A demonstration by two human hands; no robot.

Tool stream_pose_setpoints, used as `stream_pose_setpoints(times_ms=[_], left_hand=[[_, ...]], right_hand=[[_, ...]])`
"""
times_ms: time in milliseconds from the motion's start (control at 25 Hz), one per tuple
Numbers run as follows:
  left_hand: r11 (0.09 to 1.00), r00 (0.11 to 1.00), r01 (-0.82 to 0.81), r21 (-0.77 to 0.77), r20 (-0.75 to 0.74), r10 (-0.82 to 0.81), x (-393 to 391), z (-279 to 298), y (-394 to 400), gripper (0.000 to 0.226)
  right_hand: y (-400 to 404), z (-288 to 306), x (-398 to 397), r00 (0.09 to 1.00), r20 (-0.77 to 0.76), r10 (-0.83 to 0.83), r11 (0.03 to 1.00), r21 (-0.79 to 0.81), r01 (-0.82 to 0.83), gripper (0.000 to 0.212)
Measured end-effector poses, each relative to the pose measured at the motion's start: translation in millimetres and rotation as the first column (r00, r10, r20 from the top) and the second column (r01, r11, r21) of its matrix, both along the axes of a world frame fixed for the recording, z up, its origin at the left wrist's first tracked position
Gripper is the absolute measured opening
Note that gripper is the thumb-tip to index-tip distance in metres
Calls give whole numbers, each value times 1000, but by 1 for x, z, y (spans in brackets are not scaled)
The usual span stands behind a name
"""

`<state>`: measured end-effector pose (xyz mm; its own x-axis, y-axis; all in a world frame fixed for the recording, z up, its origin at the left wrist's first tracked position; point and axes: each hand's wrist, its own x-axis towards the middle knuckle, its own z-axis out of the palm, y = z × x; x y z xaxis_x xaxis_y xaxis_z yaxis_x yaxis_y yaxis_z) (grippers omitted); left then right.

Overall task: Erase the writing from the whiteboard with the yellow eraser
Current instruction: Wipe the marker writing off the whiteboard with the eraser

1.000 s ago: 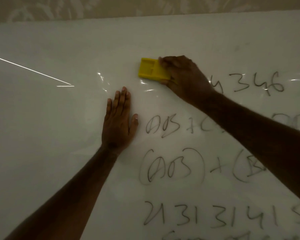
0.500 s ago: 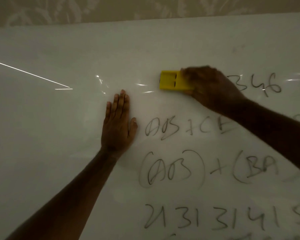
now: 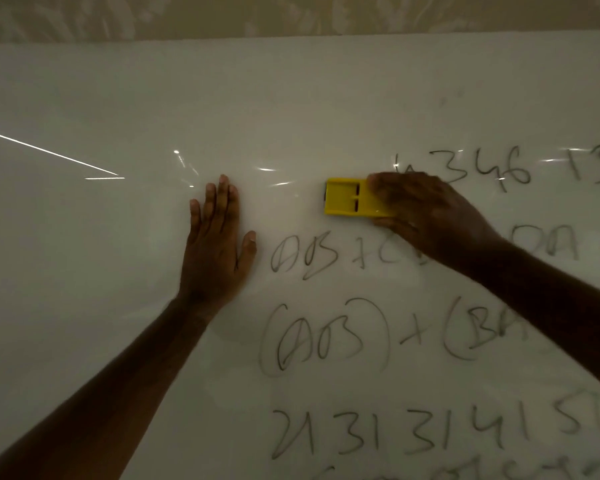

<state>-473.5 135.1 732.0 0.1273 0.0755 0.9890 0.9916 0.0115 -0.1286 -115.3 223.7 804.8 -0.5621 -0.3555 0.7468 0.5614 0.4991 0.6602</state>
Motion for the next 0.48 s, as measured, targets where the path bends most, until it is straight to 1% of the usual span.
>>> stream_pose_setpoints(times_ms=[80, 200, 280, 360, 480], left_hand=[[1000, 1000, 10, -17, -8, -10, 7, 12, 1, 76], [1000, 999, 18, -26, -33, -19, 25, 36, 8, 78], [999, 998, 26, -19, -51, -27, 33, 50, 11, 79], [1000, 998, 16, -11, -53, -17, 35, 55, 13, 80], [1000, 997, 0, -10, -82, 0, 34, 52, 15, 81]], right_hand=[[4, 26, 6, 997, -72, -9, 1000, -30, 7, 53], [-1, 68, -7, 978, -205, 35, 992, -112, -59, 61], [-3, 70, -24, 969, -237, 70, 984, -141, -106, 63], [-5, 49, -32, 974, -202, 99, 985, -120, -125, 60], [0, 0, -13, 992, -66, 103, 992, -69, -107, 55]])
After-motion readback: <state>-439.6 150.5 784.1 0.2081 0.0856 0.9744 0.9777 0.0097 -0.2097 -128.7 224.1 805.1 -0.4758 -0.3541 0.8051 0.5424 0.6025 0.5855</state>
